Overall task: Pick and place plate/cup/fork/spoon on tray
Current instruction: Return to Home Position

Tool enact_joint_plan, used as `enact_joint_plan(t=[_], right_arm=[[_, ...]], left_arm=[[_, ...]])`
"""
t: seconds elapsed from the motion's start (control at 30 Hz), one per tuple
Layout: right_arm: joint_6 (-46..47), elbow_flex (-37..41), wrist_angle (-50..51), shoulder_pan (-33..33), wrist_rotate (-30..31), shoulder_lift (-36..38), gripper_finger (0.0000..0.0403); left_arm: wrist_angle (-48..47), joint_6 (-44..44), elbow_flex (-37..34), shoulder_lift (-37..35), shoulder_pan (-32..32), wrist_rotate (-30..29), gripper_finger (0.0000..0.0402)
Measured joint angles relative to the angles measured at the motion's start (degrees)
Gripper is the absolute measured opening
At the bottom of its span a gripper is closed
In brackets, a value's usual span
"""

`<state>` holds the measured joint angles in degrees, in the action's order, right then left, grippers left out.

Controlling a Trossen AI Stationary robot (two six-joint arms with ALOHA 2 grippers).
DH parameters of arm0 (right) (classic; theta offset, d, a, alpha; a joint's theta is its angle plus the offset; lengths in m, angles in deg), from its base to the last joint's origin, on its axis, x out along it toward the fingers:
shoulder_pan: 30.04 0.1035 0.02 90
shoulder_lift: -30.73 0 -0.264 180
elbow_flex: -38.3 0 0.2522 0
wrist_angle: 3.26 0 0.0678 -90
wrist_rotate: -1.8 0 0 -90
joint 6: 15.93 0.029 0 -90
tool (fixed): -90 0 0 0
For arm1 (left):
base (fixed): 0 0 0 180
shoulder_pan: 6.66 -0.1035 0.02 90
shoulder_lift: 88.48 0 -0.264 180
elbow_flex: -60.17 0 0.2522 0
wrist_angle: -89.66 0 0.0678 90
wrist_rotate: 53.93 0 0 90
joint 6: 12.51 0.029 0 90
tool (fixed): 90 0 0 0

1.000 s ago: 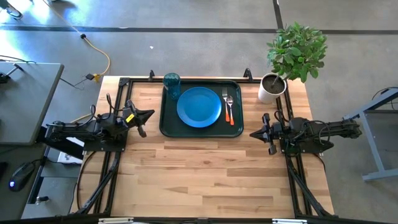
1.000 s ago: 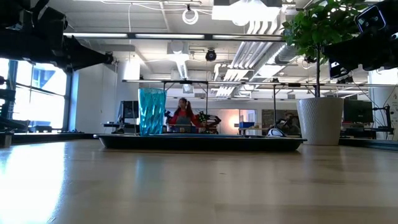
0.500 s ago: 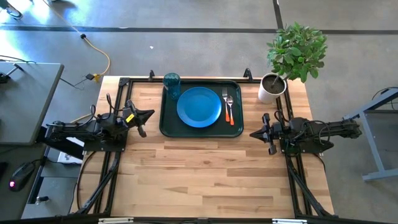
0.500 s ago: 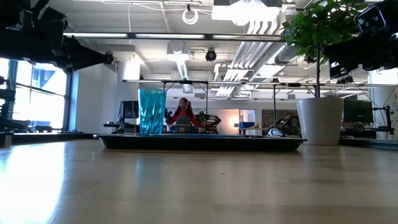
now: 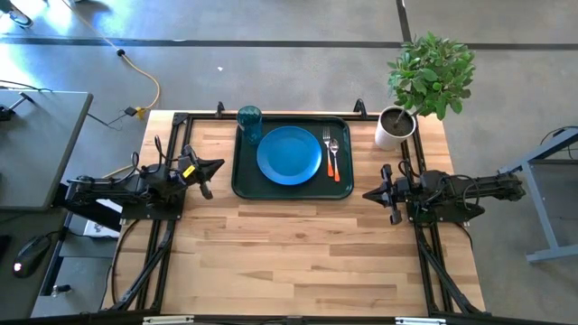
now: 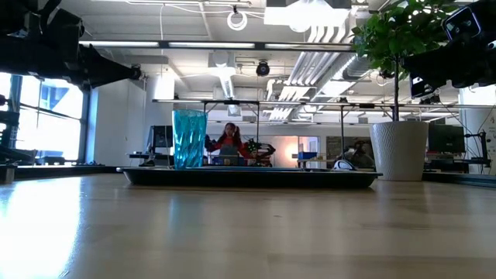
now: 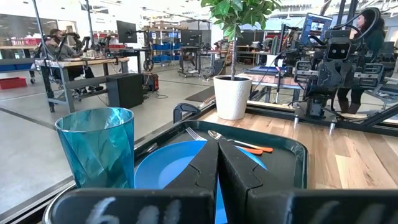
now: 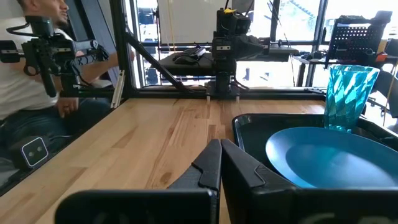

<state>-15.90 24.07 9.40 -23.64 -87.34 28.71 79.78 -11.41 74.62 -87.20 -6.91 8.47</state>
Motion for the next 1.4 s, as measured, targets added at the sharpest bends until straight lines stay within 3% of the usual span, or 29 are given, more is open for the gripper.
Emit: enact_joint_plan(t=[1.4], right_arm=[[-0.01, 0.00, 0.00, -0.01, 0.00, 0.00, 0.0000]], left_arm=[[0.00, 0.00, 0.00, 0.76, 1.18, -0.02, 0.0000]])
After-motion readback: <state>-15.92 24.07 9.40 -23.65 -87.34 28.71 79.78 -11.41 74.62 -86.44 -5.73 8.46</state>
